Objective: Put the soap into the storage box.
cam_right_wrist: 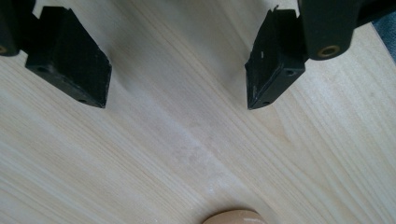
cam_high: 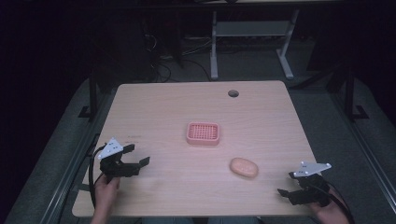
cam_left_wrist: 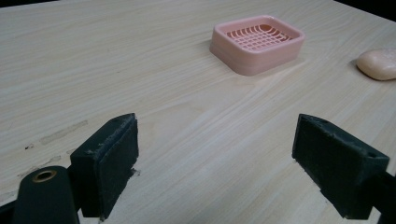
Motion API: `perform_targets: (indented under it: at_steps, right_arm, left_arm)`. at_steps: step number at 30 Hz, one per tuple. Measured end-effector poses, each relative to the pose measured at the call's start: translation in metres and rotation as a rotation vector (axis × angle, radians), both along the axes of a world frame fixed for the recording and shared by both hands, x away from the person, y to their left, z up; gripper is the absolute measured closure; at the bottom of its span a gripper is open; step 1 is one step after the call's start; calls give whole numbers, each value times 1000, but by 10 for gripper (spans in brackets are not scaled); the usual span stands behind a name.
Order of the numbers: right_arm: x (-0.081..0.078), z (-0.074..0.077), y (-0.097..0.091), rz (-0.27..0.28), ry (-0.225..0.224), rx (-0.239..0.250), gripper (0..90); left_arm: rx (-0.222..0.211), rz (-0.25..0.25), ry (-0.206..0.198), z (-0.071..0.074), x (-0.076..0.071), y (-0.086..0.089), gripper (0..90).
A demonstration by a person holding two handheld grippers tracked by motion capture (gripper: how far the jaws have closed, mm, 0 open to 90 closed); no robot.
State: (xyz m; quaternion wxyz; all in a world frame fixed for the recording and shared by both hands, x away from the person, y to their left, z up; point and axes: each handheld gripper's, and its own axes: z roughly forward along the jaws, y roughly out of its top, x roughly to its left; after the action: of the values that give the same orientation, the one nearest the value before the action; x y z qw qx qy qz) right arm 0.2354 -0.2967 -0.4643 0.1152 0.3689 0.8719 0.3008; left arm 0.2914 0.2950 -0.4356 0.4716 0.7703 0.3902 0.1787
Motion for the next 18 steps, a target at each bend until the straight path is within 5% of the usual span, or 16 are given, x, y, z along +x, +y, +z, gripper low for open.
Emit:
perform_targets:
  at_steps: [18]
  right_arm:
    - [18,5,18,56,48,-28,194]
  left_arm:
    - [-5,8,-1,1,-1,4,142]
